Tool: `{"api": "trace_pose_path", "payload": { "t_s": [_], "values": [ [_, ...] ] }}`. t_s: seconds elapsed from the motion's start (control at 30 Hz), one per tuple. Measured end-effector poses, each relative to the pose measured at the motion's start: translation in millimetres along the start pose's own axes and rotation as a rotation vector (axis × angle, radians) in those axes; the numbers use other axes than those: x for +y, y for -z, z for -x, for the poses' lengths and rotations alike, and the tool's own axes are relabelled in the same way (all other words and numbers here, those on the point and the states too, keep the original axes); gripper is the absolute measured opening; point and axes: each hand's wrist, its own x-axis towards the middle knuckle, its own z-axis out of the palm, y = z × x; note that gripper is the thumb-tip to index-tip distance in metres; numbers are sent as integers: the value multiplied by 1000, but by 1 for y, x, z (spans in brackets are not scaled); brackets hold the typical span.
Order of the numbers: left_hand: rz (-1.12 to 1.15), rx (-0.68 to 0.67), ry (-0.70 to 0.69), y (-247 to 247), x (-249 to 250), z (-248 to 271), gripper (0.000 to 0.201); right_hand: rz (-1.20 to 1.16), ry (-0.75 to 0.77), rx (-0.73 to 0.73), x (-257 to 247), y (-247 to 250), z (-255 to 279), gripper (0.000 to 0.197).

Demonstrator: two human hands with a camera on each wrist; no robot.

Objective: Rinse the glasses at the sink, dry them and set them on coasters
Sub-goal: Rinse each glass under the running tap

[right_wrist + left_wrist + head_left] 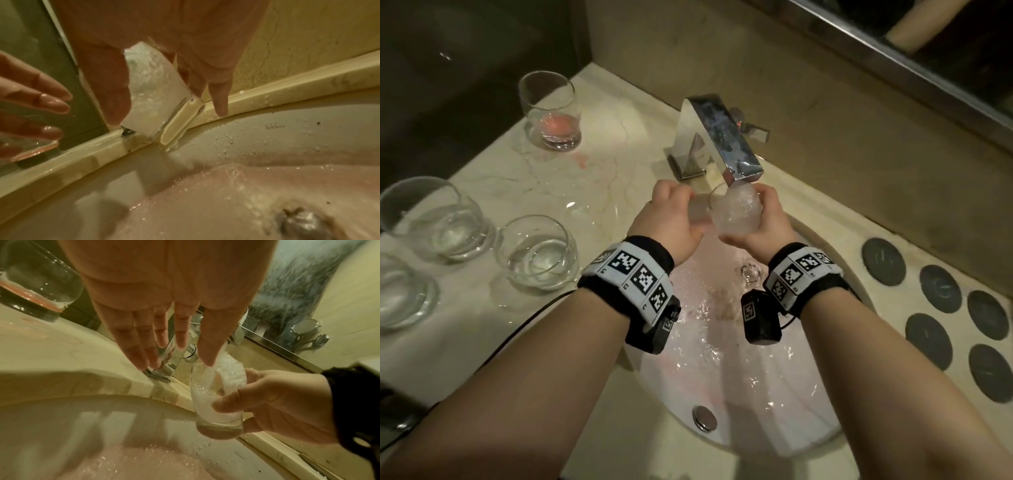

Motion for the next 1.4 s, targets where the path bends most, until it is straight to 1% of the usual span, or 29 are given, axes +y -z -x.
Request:
{"api": "trace_pose_path", "payload": {
  "t_s": [0.07,0.27,0.53,0.7,0.9,0.97,1.0,1.1,1.17,1.3,1.33,1.4],
  "values": [
    [11,2,11,0,-2,3,52,-12,6,-5,-1,-1,-1,84],
    [-19,-3,3,1,-4,5,54,10,8,-17,-1,-2,-3,94],
    [-68,-18,-6,2,-5,6,50,96,50,-47,-5,0,2,93],
    [-60,-28,-6,-1,-5,7,49,162,76,-33,-7,5,4,93],
    [-52,-38,-15,-1,-6,8,48,257,26,-71,1,13,10,89],
    [-50,-45,-16,-1,-5,8,49,363,54,-80,-1,21,13,91],
    [-47,-46,-15,-1,-4,9,49,458,76,-105,-3,25,15,91],
    [-49,-47,-25,-3,-2,10,49,909,176,-231,-9,34,21,87],
    [-57,-52,-25,-3,-1,11,48,1140,214,-269,-10,36,23,84],
    [-86,-47,-42,-3,3,9,46,1347,246,-197,-12,39,26,80],
    [-92,-42,-48,-2,4,9,46,1371,258,-164,-12,39,25,79],
    [-105,-31,-61,-2,7,9,45,1346,226,-118,-14,40,23,77]
  ]
}}
